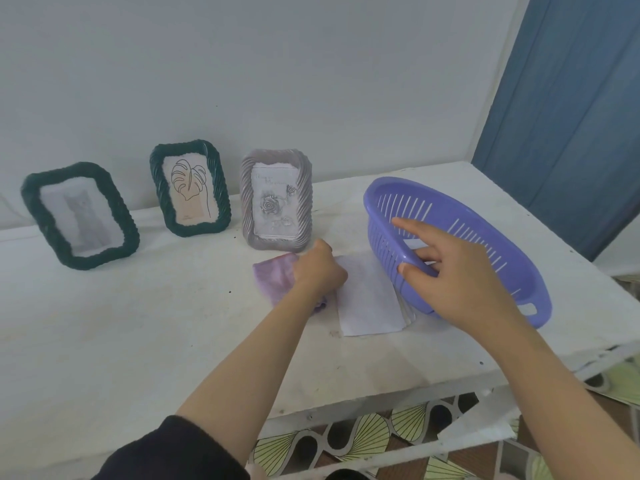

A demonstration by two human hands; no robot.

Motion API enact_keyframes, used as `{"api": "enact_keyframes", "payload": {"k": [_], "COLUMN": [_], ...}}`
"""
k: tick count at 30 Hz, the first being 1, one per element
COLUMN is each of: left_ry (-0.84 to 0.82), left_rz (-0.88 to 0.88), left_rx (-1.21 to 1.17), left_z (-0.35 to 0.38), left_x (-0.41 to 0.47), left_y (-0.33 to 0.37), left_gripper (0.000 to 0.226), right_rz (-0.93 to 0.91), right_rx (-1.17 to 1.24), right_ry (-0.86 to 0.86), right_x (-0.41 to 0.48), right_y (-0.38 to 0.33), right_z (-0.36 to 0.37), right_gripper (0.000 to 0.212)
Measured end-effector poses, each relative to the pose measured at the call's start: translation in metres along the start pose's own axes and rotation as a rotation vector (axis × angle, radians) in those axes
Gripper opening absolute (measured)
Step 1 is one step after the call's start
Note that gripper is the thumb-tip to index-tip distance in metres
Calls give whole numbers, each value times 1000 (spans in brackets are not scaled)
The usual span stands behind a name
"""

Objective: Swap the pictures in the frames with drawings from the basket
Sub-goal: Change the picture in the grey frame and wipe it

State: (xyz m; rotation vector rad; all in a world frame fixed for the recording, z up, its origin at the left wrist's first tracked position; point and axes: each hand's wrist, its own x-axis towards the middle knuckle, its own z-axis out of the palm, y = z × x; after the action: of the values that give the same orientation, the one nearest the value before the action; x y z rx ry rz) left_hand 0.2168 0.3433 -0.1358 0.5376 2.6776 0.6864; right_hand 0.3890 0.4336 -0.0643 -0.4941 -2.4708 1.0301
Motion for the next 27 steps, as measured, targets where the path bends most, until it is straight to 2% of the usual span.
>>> {"api": "enact_keyframes", "payload": {"k": [8, 15, 19, 27], "left_ry": [15, -49, -9, -16], "left_rz": [37, -3, 24, 48], "left_rx": [-2, -21, -96, -186], "left_z": [1, -3, 0, 2], "left_x": [-2, -1, -4, -8], "left_y": [4, 12, 9, 11], "left_gripper": [44, 32, 40, 31], "right_rz": [1, -13, -21, -25], "right_rx": [6, 15, 18, 32], "right_ry": [6, 51, 70, 84], "right_x": [-1, -1, -2, -2], "right_y": [3, 5, 4, 6], "right_z": [-1, -4, -4, -5], "right_gripper": [54, 56, 58, 58]}}
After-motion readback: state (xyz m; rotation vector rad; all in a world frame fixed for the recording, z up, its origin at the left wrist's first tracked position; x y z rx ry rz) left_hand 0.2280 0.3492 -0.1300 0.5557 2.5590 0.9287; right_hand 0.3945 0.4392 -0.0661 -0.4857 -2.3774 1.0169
